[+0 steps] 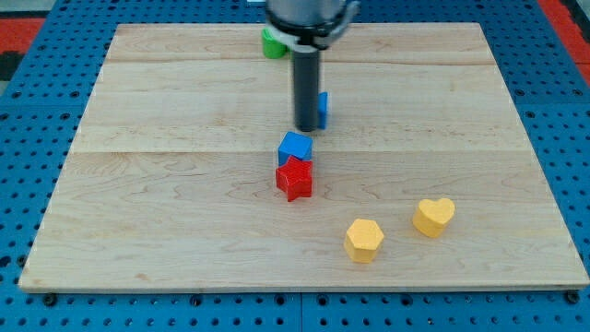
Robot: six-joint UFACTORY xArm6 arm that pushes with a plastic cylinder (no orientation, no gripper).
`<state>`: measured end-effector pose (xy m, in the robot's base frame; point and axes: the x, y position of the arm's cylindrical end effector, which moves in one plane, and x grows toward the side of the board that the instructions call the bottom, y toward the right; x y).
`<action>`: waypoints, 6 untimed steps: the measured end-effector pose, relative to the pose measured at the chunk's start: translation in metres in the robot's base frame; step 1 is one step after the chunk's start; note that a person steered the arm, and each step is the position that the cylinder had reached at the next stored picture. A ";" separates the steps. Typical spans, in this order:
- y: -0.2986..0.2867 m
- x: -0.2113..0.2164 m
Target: Drag the blue cube to the parallel left of the blue triangle
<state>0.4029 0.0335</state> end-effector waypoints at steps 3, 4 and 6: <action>-0.105 0.031; -0.094 0.043; -0.180 0.076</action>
